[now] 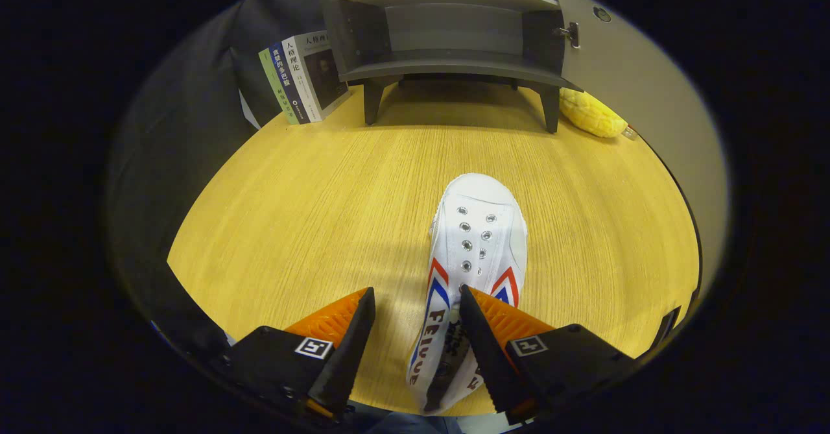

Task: Open the shoe cabinet door, grab the shoes and put them into the shoe cabinet, then close the shoe cabinet door.

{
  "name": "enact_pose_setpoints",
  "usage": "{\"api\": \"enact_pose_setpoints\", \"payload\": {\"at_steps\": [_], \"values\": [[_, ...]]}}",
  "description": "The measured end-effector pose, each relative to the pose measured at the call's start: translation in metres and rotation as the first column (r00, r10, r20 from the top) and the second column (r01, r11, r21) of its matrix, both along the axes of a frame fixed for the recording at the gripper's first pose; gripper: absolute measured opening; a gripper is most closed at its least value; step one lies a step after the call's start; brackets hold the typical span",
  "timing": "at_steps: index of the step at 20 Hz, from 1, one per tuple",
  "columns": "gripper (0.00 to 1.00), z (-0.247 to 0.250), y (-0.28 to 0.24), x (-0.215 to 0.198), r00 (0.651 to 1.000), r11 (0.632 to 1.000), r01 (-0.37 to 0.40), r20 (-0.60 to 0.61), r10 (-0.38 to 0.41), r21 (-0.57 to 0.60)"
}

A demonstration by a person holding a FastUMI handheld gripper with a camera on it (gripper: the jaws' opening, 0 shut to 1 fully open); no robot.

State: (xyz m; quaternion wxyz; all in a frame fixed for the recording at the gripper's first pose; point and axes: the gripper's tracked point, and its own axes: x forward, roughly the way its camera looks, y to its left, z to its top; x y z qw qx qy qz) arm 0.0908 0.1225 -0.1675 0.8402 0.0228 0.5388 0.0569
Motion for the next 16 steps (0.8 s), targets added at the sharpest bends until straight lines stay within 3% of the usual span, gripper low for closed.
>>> {"api": "enact_pose_setpoints", "payload": {"at_steps": [2, 5, 6, 7, 8, 9, 11, 16], "values": [[0.76, -0.002, -0.009, 0.001, 1.000, 0.999, 0.003, 0.000, -0.003, -0.039], [0.30, 0.000, -0.005, -0.001, 0.999, 0.999, 0.046, -0.018, -0.046, -0.001], [0.30, 0.000, -0.002, -0.004, 0.997, 0.997, 0.076, -0.035, -0.076, 0.025], [0.18, 0.000, 0.004, -0.004, 0.994, 0.993, 0.105, -0.039, -0.103, 0.058], [0.18, -0.001, 0.007, -0.004, 0.992, 0.990, 0.120, -0.043, -0.117, 0.074], [0.07, 0.000, 0.007, -0.005, 0.993, 0.991, 0.110, -0.042, -0.107, 0.077], [0.04, -0.001, 0.003, -0.003, 0.997, 0.995, 0.080, -0.026, -0.078, 0.066], [0.04, 0.012, 0.006, 0.009, 0.995, 0.990, 0.095, 0.024, -0.098, 0.107]]}}
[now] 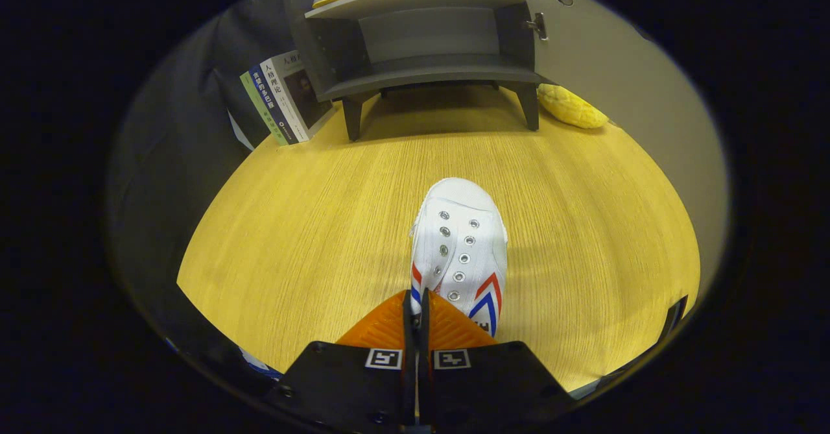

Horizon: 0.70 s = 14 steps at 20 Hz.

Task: Open the shoe cabinet door, grab the shoes and put them into the shoe cabinet, then close the shoe cabinet door.

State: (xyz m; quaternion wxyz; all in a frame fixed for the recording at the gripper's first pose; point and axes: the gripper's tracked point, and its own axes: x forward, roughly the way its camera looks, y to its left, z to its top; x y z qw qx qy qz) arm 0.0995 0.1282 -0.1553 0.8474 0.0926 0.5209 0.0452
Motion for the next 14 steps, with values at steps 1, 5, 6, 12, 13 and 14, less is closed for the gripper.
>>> {"api": "enact_pose_setpoints", "payload": {"at_steps": [1, 5, 6, 12, 13, 14], "values": [[0.04, 0.007, 0.000, 0.003, 1.000, 1.000, 0.014, 0.019, -0.014, 0.021], [0.04, 0.023, -0.008, 0.015, 0.998, 0.998, 0.022, 0.065, -0.025, 0.055], [0.04, 0.026, -0.007, 0.018, 0.997, 0.998, 0.014, 0.080, -0.019, 0.062], [0.04, 0.052, -0.012, 0.018, 0.990, 0.990, -0.010, 0.137, -0.009, 0.139], [0.02, 0.052, -0.011, 0.021, 0.990, 0.990, -0.017, 0.144, -0.003, 0.141], [0.02, 0.056, -0.013, 0.022, 0.989, 0.990, -0.010, 0.151, -0.011, 0.139]]}}
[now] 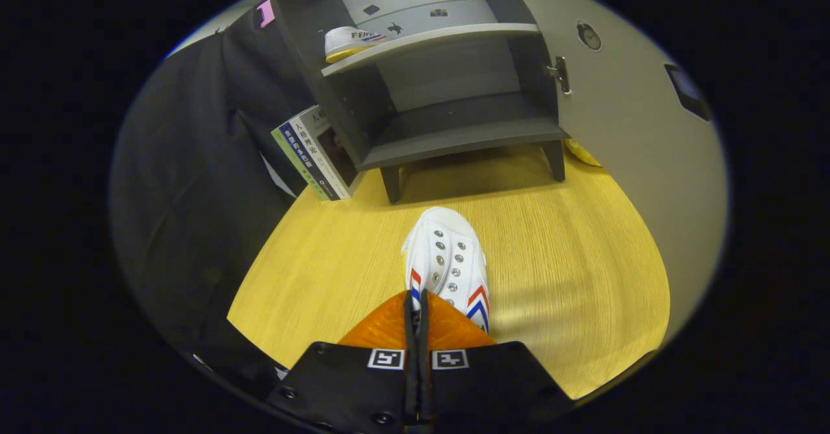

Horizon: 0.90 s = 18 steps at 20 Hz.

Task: Open the shoe cabinet door, grab the shoes and put them into the shoe cabinet, then close the shoe cabinet door.

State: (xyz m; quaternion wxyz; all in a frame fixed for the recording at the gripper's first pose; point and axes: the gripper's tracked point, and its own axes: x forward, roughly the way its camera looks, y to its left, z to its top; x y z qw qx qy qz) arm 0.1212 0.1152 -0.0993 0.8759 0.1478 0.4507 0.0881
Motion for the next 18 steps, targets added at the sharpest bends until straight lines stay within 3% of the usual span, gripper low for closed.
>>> {"api": "enact_pose_setpoints", "payload": {"at_steps": [8, 11, 15, 18], "values": [[0.01, 0.061, -0.018, 0.014, 0.992, 0.998, 0.020, 0.121, -0.028, 0.060], [0.01, 0.069, -0.024, 0.006, 0.994, 0.999, 0.006, 0.111, -0.012, 0.053], [0.01, 0.020, -0.011, 0.007, 0.999, 0.999, -0.039, 0.029, 0.039, 0.002], [0.01, -0.026, -0.003, -0.007, 0.993, 0.998, -0.062, -0.102, 0.060, -0.018]]}}
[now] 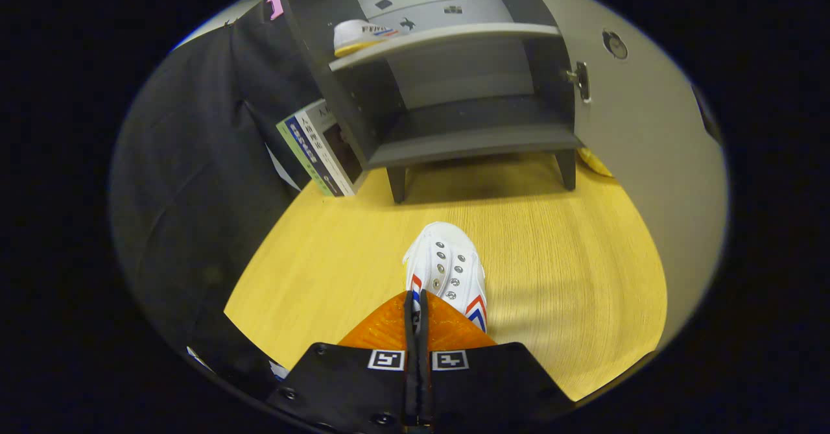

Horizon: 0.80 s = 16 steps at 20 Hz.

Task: Open the shoe cabinet door, grab the shoes and put them into the shoe cabinet, then close the shoe cabinet door.

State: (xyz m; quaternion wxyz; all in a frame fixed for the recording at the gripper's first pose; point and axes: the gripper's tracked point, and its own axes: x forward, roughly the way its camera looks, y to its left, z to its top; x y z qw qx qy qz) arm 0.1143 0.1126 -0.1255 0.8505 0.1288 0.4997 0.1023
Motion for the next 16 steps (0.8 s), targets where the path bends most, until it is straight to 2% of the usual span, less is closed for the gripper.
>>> {"api": "enact_pose_setpoints", "payload": {"at_steps": [2, 5, 9, 13, 14, 15, 16], "values": [[0.01, -0.014, 0.006, -0.010, 0.998, 1.000, -0.014, -0.059, 0.015, 0.013], [0.01, -0.028, 0.003, -0.022, 0.989, 0.994, -0.099, -0.112, 0.093, -0.047], [0.05, -0.033, 0.005, -0.020, 0.986, 0.990, -0.129, -0.113, 0.122, -0.059], [0.28, -0.043, 0.006, -0.025, 0.978, 0.980, -0.174, -0.136, 0.160, -0.097], [0.29, -0.045, 0.008, -0.026, 0.975, 0.977, -0.187, -0.141, 0.172, -0.106], [0.35, -0.046, 0.008, -0.025, 0.971, 0.970, -0.214, -0.134, 0.198, -0.119], [0.35, -0.049, 0.004, -0.026, 0.965, 0.956, -0.248, -0.124, 0.231, -0.154]]}}
